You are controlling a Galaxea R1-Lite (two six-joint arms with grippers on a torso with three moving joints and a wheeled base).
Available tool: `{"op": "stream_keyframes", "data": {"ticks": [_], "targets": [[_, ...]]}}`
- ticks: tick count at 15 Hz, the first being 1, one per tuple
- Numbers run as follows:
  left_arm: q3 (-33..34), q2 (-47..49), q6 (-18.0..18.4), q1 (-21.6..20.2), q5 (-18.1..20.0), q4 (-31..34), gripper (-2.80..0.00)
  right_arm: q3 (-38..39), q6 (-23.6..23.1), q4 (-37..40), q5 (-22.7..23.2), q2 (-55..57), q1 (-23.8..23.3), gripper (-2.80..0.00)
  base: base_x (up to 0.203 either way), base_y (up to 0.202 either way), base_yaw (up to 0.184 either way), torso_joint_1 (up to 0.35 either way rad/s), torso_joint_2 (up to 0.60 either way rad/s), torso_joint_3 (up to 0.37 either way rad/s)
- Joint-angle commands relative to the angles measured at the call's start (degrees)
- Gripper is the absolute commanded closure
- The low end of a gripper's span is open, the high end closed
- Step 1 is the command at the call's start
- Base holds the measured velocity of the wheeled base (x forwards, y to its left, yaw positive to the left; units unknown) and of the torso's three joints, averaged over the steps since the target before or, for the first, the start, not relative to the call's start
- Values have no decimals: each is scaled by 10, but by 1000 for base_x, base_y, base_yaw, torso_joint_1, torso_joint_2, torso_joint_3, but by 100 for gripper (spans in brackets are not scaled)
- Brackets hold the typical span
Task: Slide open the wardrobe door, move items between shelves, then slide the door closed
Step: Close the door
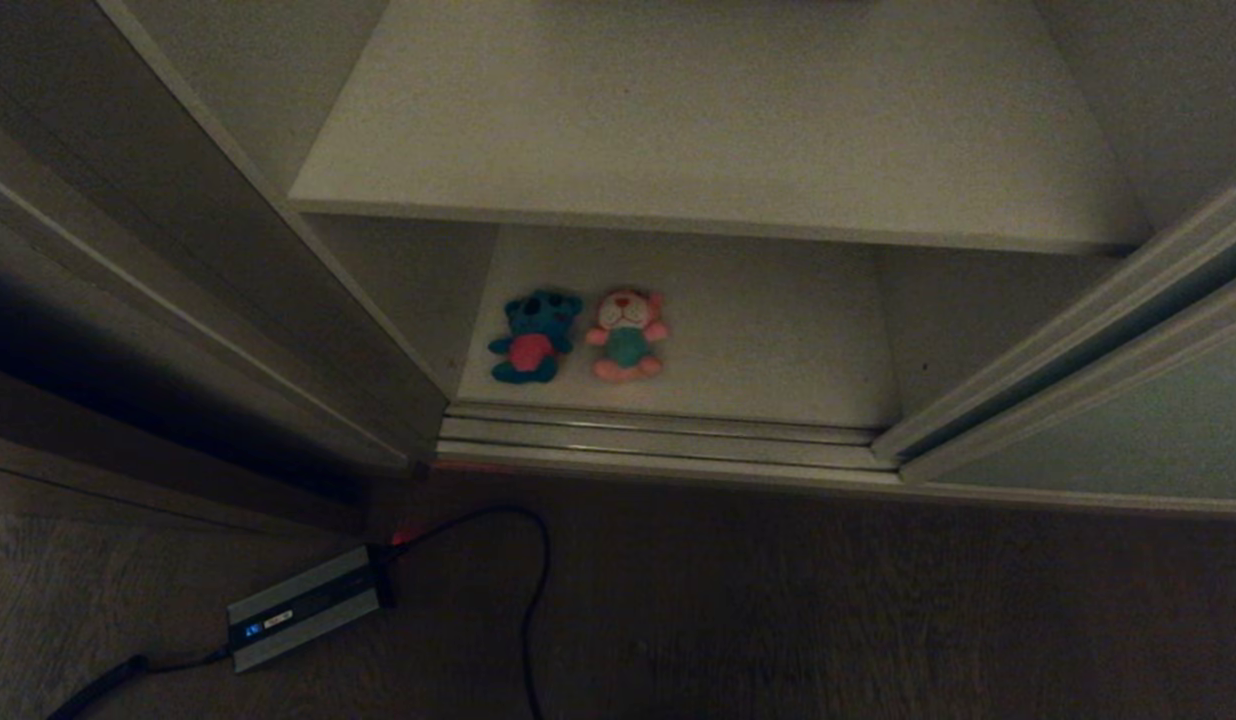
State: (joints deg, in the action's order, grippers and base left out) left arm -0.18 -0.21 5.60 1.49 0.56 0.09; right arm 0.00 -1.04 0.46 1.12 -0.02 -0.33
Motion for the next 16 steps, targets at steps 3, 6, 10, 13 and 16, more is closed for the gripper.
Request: {"op": "stream_keyframes", "data": {"ticks": [3, 6, 10, 13, 16], "targets": [[1, 1, -3, 0, 0, -1, 0, 2, -1, 0, 0, -1, 0, 0, 0, 0, 0, 3, 4, 202], [1, 1, -4, 0, 0, -2, 0, 2, 0, 1, 0, -1, 0, 0, 0, 0, 0, 2, 1, 205], [1, 1, -4, 0, -1, -2, 0, 3, 0, 0, 0, -1, 0, 0, 0, 0, 0, 3, 0, 201], [0, 1, -2, 0, -1, -1, 0, 3, 0, 0, 0, -1, 1, 0, 0, 0, 0, 1, 4, 202], [0, 2, 0, 0, -1, 0, 0, 3, 0, 0, 0, -1, 0, 0, 0, 0, 0, 1, 0, 48]]}}
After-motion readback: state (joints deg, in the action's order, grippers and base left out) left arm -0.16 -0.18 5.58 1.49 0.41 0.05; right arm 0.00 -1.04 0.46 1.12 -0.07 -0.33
